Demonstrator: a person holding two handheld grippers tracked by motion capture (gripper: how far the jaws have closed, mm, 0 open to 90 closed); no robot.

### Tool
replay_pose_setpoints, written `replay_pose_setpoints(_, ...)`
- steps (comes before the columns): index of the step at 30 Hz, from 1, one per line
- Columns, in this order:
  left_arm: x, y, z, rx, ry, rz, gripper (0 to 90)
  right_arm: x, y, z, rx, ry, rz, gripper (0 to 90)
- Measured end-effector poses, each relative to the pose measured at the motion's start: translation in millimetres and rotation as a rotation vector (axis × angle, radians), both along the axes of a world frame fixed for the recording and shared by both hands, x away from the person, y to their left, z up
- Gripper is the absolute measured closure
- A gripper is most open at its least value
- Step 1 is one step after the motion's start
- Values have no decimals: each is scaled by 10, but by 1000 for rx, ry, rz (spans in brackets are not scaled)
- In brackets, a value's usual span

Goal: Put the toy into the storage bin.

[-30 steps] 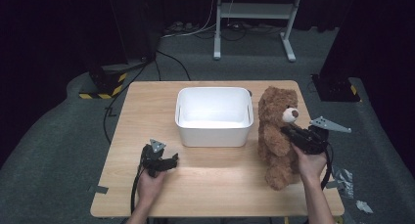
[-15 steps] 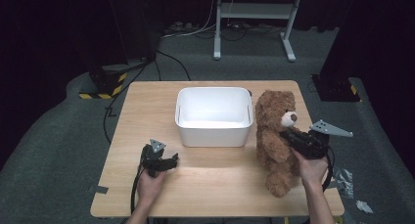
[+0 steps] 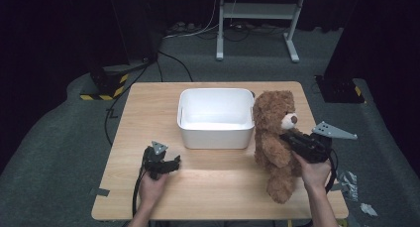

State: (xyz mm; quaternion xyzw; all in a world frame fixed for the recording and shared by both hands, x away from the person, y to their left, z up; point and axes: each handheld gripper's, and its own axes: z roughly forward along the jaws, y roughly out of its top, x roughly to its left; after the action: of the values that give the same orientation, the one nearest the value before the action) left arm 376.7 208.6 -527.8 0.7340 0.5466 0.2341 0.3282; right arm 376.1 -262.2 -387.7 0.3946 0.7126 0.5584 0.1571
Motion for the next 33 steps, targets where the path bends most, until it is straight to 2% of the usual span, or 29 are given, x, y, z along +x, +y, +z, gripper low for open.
replay_pose_setpoints(9,0,0,0,0,0,0,201,-23,43,155,48,-31,39,812)
replay_pose_setpoints(21,0,0,0,-1,0,0,201,10,189,346,81,-53,88,812)
replay_pose_setpoints(27,-1,0,0,0,0,1,201,52,273,420,71,-65,105,813)
replay_pose_setpoints(33,-1,1,1,4,-1,3,201,108,310,496,85,-66,111,811)
